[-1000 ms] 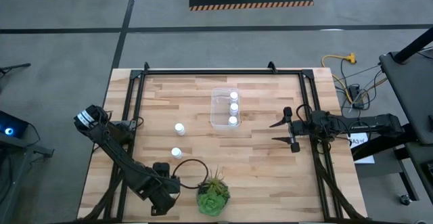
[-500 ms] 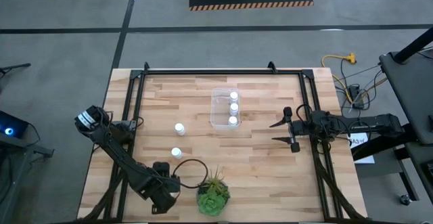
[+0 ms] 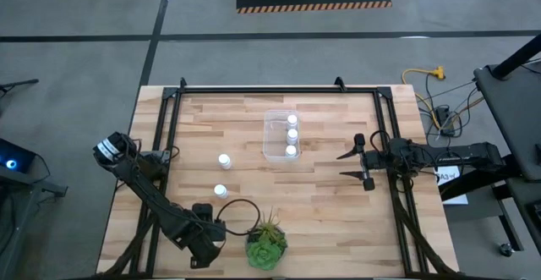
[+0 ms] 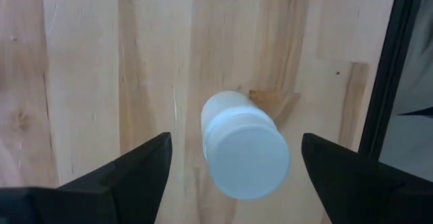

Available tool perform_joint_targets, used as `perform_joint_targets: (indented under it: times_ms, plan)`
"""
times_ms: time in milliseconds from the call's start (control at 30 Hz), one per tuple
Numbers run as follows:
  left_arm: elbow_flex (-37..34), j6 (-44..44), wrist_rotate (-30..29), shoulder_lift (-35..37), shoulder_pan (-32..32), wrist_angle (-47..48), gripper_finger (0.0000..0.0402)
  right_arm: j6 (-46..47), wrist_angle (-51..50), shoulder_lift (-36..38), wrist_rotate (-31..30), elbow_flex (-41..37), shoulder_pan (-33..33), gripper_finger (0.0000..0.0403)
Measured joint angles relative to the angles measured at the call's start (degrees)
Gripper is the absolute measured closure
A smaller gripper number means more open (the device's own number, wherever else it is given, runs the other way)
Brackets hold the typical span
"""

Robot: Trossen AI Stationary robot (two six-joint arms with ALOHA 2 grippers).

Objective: Pick and place pill bottles into a basket
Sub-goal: Put the white pill bottle into the transparent bin

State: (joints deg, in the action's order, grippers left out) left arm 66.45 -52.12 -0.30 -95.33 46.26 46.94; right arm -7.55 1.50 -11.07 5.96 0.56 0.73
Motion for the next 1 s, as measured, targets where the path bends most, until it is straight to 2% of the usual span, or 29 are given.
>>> perform_joint_targets:
  times_ms: [133, 267, 733, 1000]
  plan:
    - [-0.11, -0.01, 0.02, 0.00, 0.00, 0.00, 0.0095, 0.02, 0.00, 0.00, 0.00, 0.00, 0.00, 0.0177]
    - [-0.11, -0.02, 0.02, 0.00, 0.00, -0.02, 0.0119, 0.01, 0.00, 0.00, 0.00, 0.00, 0.00, 0.0177]
    - [-0.11, -0.02, 0.15, 0.00, 0.04, -0.04, 0.0256, 0.02, 0.00, 0.00, 0.00, 0.00, 0.00, 0.0177]
    - [0.19, -0.02, 0.18, 0.00, -0.07, -0.03, 0.0255, 0.01, 0.00, 0.01, 0.00, 0.00, 0.00, 0.0177]
